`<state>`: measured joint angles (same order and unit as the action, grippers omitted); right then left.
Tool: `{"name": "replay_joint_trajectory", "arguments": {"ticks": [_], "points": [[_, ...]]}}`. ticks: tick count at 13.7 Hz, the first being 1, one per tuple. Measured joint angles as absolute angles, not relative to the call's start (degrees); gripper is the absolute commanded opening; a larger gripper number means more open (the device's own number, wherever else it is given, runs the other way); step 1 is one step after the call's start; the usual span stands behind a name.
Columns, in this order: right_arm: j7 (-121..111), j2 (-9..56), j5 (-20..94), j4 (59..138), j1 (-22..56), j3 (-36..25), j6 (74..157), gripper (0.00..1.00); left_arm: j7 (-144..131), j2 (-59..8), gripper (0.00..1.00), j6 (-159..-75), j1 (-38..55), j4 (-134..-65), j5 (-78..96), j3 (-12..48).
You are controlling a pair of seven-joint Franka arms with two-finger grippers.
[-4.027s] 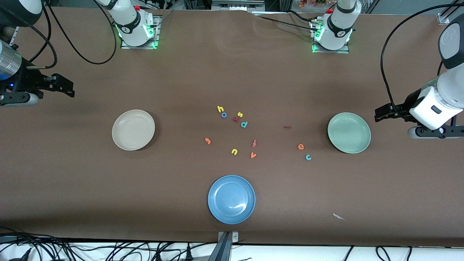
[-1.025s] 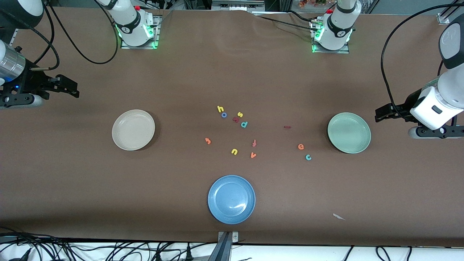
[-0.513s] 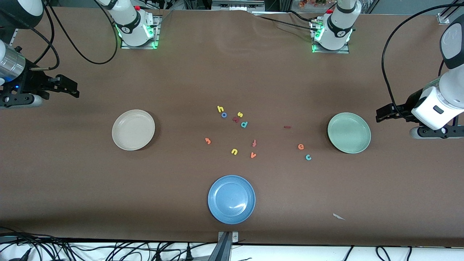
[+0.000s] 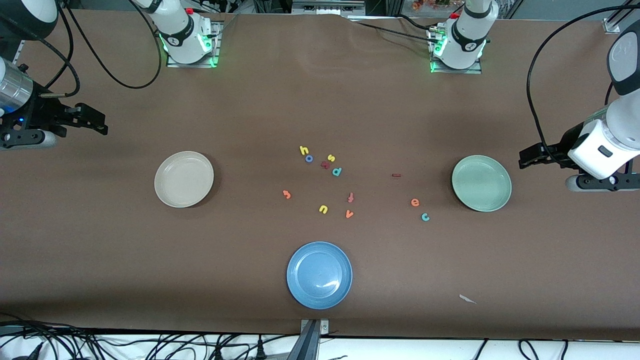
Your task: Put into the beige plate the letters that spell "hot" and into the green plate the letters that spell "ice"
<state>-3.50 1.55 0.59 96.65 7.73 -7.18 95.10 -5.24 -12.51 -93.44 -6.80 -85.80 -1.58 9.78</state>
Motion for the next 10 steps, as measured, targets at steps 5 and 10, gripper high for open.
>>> {"name": "replay_joint_trajectory", "arguments": {"ticks": [5, 10], "points": [[-3.5, 1.6, 0.6, 96.8, 7.7, -7.2, 95.1, 1.0, -5.1, -12.4, 1.0, -93.5, -6.9, -85.8, -1.6, 9.8], [-3.5, 1.6, 0.6, 96.8, 7.7, -7.2, 95.1, 1.0, -5.1, -12.4, 1.0, -93.6, -6.9, -85.7, -1.6, 9.8]]}}
